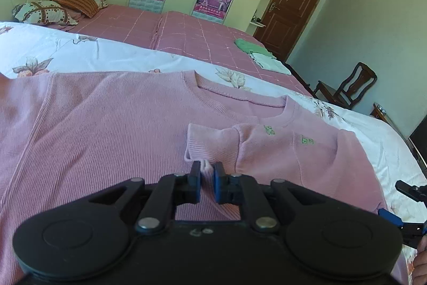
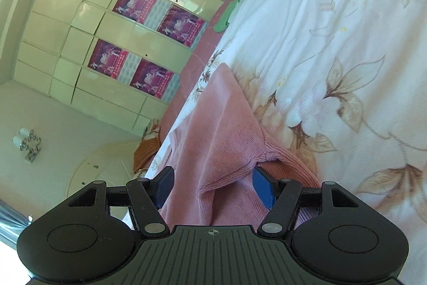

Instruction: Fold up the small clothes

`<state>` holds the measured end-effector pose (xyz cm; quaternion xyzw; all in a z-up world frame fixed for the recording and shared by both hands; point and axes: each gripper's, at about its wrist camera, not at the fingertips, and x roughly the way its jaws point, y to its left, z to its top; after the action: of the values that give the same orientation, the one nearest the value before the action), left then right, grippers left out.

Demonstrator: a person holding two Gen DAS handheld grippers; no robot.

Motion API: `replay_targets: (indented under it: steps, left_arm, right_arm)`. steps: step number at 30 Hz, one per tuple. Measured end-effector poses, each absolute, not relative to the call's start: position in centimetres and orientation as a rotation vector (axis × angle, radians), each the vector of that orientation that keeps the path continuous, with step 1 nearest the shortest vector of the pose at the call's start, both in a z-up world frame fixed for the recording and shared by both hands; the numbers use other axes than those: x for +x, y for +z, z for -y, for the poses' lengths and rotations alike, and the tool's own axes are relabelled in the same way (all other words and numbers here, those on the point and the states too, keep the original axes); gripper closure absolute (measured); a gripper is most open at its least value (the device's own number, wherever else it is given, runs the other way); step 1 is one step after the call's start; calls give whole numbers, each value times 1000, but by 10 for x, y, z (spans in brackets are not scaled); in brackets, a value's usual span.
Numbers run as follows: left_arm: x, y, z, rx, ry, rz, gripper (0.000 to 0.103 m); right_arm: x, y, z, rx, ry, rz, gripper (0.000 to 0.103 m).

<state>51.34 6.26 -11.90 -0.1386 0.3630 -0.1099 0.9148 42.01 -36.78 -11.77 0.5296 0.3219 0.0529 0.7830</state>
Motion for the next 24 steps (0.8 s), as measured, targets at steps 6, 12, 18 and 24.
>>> replay_targets:
  steps: [6, 12, 18, 24]
  left_arm:
    - [524, -127, -66, -290, -224, -756, 63]
    - [555, -133, -67, -334, -250, -782, 89]
    - [512, -101, -79, -365, -168, -510, 97]
    - [520, -135, -84, -371, -109, -687, 84]
  right_arm:
    - [428, -120, 380, 1154, 85, -722, 38]
    - [420, -121, 372, 1140, 90, -721, 38]
    - [419, -119, 366, 1139, 79, -714, 38]
    - [420, -119, 366, 1142, 79, -712, 38]
